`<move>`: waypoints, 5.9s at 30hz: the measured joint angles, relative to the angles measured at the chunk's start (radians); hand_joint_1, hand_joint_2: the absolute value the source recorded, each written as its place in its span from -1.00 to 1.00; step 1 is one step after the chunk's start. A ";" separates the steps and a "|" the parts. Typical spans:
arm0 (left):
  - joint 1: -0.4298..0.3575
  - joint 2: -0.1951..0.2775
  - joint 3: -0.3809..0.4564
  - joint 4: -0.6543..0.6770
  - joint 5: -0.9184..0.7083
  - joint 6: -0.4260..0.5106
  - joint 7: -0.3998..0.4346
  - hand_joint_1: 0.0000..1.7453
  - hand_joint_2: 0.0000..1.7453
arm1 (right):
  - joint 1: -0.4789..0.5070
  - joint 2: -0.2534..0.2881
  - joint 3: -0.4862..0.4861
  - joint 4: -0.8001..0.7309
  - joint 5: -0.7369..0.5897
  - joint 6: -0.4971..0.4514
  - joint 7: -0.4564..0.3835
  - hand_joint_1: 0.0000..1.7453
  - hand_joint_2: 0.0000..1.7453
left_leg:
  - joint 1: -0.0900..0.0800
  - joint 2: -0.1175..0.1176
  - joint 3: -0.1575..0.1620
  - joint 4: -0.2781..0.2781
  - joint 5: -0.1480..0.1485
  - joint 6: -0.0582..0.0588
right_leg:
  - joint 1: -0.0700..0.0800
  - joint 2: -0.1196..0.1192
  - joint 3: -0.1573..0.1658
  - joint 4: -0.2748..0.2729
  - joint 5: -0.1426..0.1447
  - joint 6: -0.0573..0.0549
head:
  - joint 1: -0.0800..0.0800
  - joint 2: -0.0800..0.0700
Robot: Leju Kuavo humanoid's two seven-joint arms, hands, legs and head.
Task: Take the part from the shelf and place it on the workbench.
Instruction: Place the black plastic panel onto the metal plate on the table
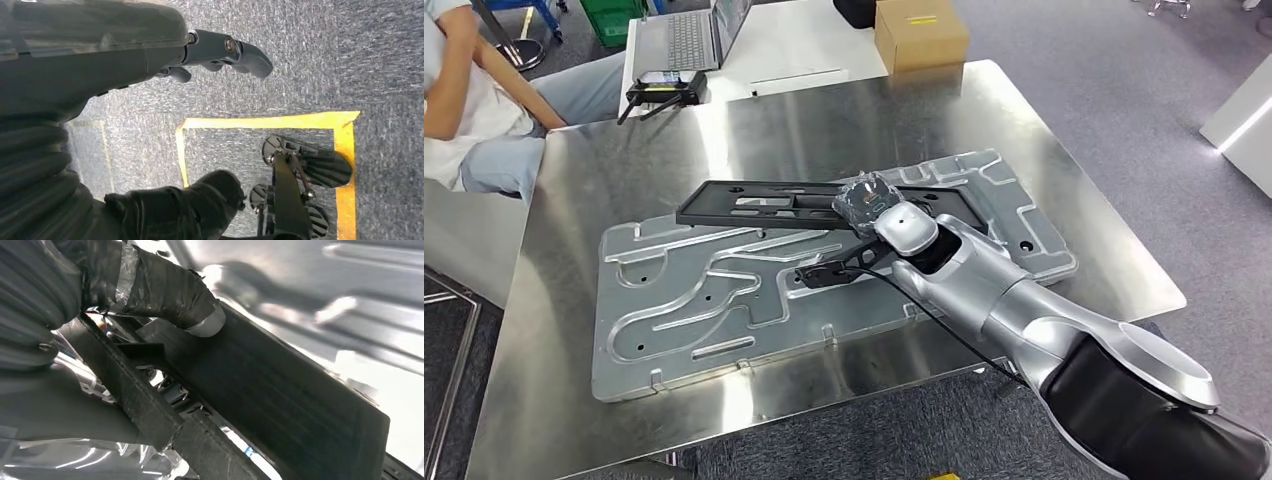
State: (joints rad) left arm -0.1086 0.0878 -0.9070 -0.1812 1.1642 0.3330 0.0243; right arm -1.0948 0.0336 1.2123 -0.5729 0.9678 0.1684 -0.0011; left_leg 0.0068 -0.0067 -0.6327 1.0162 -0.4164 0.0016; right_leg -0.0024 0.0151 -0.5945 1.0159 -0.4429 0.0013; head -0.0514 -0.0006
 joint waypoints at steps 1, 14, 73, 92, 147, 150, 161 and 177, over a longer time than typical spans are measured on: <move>0.001 0.000 0.000 0.000 0.004 -0.002 -0.002 -1.00 1.00 | 0.002 0.000 0.000 0.002 0.000 0.000 -0.001 1.00 1.00 | 0.002 0.000 0.003 -0.004 0.001 0.005 | 0.000 -0.001 -0.001 0.005 -0.005 0.005 | 0.001 0.000; 0.001 -0.001 0.001 0.000 0.032 -0.005 -0.047 -1.00 -1.00 | 0.008 -0.001 0.000 0.018 0.000 -0.011 -0.006 -1.00 -1.00 | 0.000 -0.001 0.021 0.003 -0.022 0.005 | 0.005 -0.005 -0.028 0.008 0.022 -0.001 | 0.007 0.000; -0.002 -0.016 0.004 0.000 0.044 -0.012 -0.027 -1.00 -1.00 | 0.007 -0.017 0.000 0.024 0.011 0.019 0.000 -1.00 -1.00 | -0.020 0.004 -0.030 0.005 0.024 0.039 | 0.024 -0.015 0.023 0.089 -0.054 -0.031 | 0.010 0.000; -0.002 -0.014 0.004 0.001 0.047 -0.008 -0.018 -1.00 -1.00 | 0.015 -0.011 0.000 0.021 0.013 0.017 -0.008 -1.00 -1.00 | 0.017 0.001 0.060 0.023 -0.070 -0.026 | -0.014 -0.027 -0.064 0.023 0.056 0.012 | 0.001 0.000; 0.002 -0.010 0.017 0.001 0.051 -0.011 -0.022 -1.00 -1.00 | 0.024 -0.016 0.000 0.013 0.011 0.037 -0.008 -1.00 -1.00 | 0.015 0.005 -0.013 0.202 -0.156 -0.030 | -0.003 -0.013 -0.083 0.013 0.073 -0.032 | 0.008 0.000; -0.002 -0.007 0.018 0.001 0.051 -0.011 -0.018 -1.00 -1.00 | 0.023 -0.016 0.000 0.011 0.013 0.038 -0.008 -1.00 -1.00 | 0.005 0.005 0.096 0.027 -0.112 -0.012 | 0.000 -0.013 -0.103 0.016 0.095 -0.021 | 0.009 0.000; -0.002 -0.009 0.019 0.001 0.053 -0.013 -0.016 -1.00 -1.00 | 0.024 -0.018 0.000 0.010 0.015 0.041 -0.009 -1.00 -1.00 | 0.012 0.016 0.008 -0.005 0.001 0.020 | -0.010 -0.012 -0.152 0.290 -0.087 0.030 | 0.021 0.000; 0.001 -0.010 0.020 0.001 0.053 -0.013 -0.016 -1.00 -1.00 | 0.024 -0.016 0.000 0.005 0.015 0.041 -0.011 -1.00 -1.00 | 0.008 0.010 -0.085 0.280 -0.121 -0.027 | 0.004 -0.010 -0.061 0.014 0.045 -0.039 | 0.014 0.000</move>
State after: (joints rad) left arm -0.1077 0.0778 -0.8865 -0.1802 1.2174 0.3197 0.0084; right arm -1.0710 0.0179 1.2123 -0.5676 0.9824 0.2091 -0.0126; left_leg 0.0150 0.0037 -0.7178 1.2966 -0.5372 -0.0255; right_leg 0.0019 0.0053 -0.6556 1.0303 -0.3981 -0.0375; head -0.0370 -0.0008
